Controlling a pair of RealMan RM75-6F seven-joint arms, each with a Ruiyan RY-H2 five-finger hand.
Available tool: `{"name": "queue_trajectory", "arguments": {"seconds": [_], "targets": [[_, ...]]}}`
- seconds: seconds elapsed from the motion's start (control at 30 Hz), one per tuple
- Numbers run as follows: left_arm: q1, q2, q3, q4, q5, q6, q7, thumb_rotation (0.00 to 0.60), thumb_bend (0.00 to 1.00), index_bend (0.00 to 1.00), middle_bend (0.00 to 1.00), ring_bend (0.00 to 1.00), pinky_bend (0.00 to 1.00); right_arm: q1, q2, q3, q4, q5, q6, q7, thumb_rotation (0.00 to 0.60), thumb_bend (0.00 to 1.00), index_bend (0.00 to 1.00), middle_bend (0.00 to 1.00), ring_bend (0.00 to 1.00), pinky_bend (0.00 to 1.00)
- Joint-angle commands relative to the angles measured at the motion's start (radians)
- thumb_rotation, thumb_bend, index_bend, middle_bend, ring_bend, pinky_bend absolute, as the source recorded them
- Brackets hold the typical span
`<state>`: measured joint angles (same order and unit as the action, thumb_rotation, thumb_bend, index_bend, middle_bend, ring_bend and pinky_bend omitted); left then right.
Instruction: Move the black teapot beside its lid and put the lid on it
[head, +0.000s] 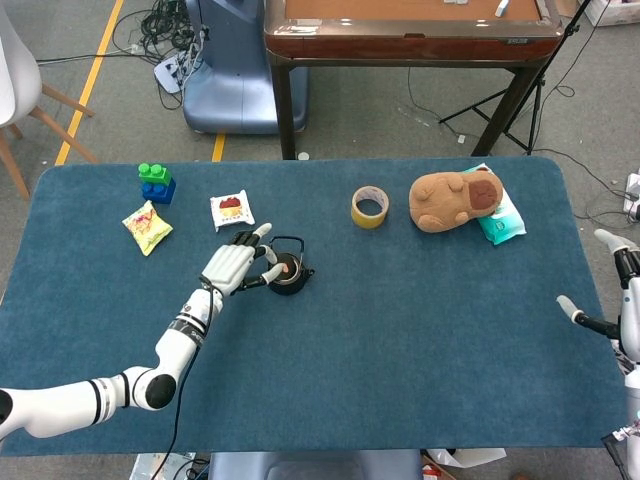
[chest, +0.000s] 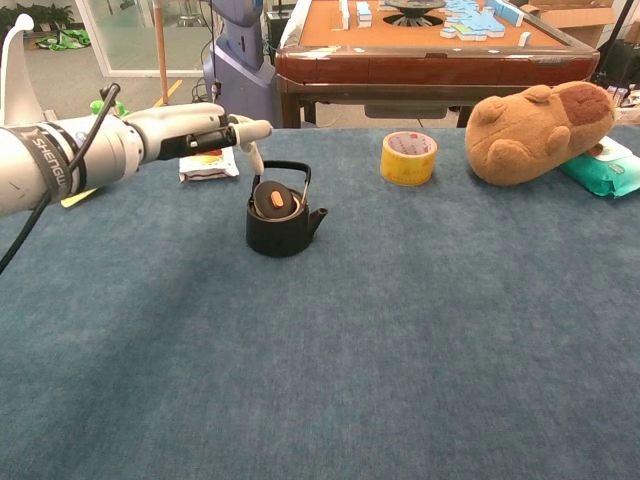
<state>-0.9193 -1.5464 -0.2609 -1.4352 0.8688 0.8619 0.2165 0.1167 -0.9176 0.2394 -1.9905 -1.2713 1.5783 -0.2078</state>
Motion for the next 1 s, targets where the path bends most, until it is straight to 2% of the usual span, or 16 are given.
{"name": "queue_trajectory", "arguments": {"seconds": [0.03,0.07,0.13,0.2,0.27,0.4,0.5,0.6,0.7,0.8,1.0], "targets": [[0.001,-0.018,0.011,0.035,0.031,0.031,0.021,0.0,0.24,0.4,0.08,0.0,0.0,-0.001,0.002,0.001,0.001,0.002,0.002,-0.001,0.6,0.08,0.21,0.25,0.04,0.06],[0.001,-0.022,0.012,0.045,0.036,0.037,0.024,0.0,0.24,0.4,0.16,0.04,0.01,-0.002,0.002,0.001,0.001,0.003,0.002,0.0,0.6,0.08,0.22,0.25,0.04,0.06],[0.001,-0.029,0.013,0.066,0.05,0.043,0.024,0.0,0.24,0.41,0.3,0.15,0.12,-0.003,0.003,0.002,0.001,0.004,0.003,0.002,0.6,0.08,0.22,0.25,0.04,0.06],[0.002,-0.036,0.014,0.087,0.067,0.044,0.016,0.0,0.24,0.43,0.46,0.32,0.34,-0.002,0.003,0.002,0.001,0.004,0.002,0.001,0.6,0.08,0.23,0.25,0.04,0.06],[0.002,-0.042,0.018,0.103,0.082,0.044,0.012,0.0,0.24,0.45,0.58,0.43,0.49,-0.001,0.002,0.003,-0.001,0.003,0.002,-0.002,0.6,0.08,0.23,0.25,0.04,0.06],[0.003,-0.048,0.027,0.126,0.113,0.035,0.003,0.0,0.24,0.47,0.79,0.62,0.7,0.001,-0.001,0.005,-0.003,0.005,0.003,-0.008,0.6,0.08,0.23,0.26,0.04,0.06],[0.006,-0.045,0.028,0.126,0.133,0.034,-0.01,0.0,0.24,0.48,0.93,0.74,0.81,0.002,-0.003,0.005,-0.003,0.006,0.003,-0.012,0.6,0.08,0.23,0.26,0.04,0.06],[0.006,-0.034,0.031,0.117,0.142,0.016,-0.016,0.0,0.24,0.48,1.0,0.87,0.92,0.003,-0.004,0.006,-0.005,0.008,0.003,-0.015,0.6,0.08,0.23,0.26,0.04,0.06],[-0.002,-0.021,0.036,0.109,0.127,-0.025,-0.01,0.0,0.24,0.45,1.0,0.97,1.0,0.004,-0.005,0.006,-0.006,0.009,0.003,-0.017,0.6,0.08,0.23,0.26,0.04,0.06],[-0.01,-0.011,0.04,0.106,0.115,-0.059,-0.007,0.0,0.24,0.41,1.0,1.0,1.0,0.003,-0.005,0.006,-0.008,0.008,0.004,-0.02,0.6,0.08,0.23,0.26,0.04,0.06],[-0.016,-0.002,0.045,0.109,0.095,-0.088,-0.001,0.0,0.24,0.31,1.0,1.0,1.0,0.002,-0.005,0.006,-0.008,0.013,0.004,-0.021,0.6,0.08,0.24,0.27,0.04,0.06]]}}
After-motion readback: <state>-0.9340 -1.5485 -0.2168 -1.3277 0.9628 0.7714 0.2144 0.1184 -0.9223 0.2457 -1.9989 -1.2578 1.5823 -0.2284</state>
